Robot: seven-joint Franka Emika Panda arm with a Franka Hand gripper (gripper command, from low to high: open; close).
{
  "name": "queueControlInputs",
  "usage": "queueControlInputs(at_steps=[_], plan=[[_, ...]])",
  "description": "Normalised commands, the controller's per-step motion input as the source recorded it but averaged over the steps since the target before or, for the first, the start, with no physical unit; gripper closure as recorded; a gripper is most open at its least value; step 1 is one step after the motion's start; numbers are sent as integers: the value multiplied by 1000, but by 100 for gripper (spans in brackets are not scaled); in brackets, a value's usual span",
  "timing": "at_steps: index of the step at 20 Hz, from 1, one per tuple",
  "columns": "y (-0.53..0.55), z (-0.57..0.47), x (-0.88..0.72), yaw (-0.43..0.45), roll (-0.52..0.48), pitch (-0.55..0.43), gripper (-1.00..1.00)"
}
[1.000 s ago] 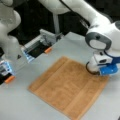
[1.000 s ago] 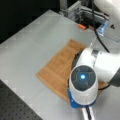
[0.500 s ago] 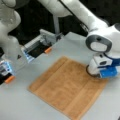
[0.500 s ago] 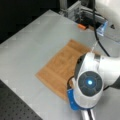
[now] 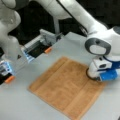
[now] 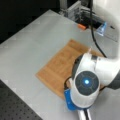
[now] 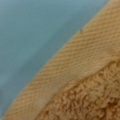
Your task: Folding a towel twice
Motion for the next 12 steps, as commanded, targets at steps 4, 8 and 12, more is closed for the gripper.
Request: queueControlInputs(at_steps=[4, 8, 12], plan=[[0, -146, -262, 46, -133, -122, -100], [42, -139, -320, 3, -118, -91, -100], [54, -113, -365, -18, -99, -44, 100]])
